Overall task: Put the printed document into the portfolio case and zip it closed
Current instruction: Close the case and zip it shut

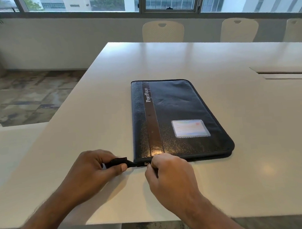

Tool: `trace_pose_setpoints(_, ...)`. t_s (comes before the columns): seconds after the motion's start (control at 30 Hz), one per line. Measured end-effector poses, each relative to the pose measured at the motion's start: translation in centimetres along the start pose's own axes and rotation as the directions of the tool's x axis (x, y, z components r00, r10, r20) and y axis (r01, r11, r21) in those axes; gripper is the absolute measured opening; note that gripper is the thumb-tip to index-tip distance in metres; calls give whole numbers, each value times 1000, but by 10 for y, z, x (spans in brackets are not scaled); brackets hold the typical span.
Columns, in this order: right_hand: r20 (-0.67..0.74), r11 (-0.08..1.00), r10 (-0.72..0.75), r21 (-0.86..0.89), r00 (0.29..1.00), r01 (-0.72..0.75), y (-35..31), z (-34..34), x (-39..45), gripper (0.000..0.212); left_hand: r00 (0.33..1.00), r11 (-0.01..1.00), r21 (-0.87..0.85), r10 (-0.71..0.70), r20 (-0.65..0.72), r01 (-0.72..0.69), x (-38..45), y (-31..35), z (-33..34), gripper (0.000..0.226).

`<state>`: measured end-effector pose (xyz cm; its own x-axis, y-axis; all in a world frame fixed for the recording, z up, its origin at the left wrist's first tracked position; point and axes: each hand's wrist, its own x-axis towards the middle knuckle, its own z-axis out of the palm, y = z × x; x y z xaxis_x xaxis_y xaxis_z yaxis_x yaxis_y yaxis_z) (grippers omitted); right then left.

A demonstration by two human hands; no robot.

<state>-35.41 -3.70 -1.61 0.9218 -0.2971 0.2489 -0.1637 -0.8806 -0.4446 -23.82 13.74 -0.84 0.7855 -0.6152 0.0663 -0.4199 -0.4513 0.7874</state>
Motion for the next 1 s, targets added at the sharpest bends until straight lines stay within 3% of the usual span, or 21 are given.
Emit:
trace_pose_setpoints(0.47, -33, 1000, 5, -14, 999, -5, 13, -4, -5, 31, 999, 998, 46, 30, 16, -31, 4, 3, 5, 21)
trace_pose_setpoints(0.6, -30, 999, -32, 7, 999, 32, 13, -5, -5, 30, 994, 993, 63, 92, 55, -96, 5, 6, 6, 19)
trace_pose_setpoints(0.8, -58, 998, -59, 12, 997, 60, 10, -2, -5, 31, 994, 994, 48, 99, -53, -96, 9, 14, 24, 12)
trace_pose_setpoints(1.0, -68, 999, -41, 19, 997, 42, 16, -5, -4, 31, 991, 994, 71, 88, -105, -81, 6, 11, 21, 20)
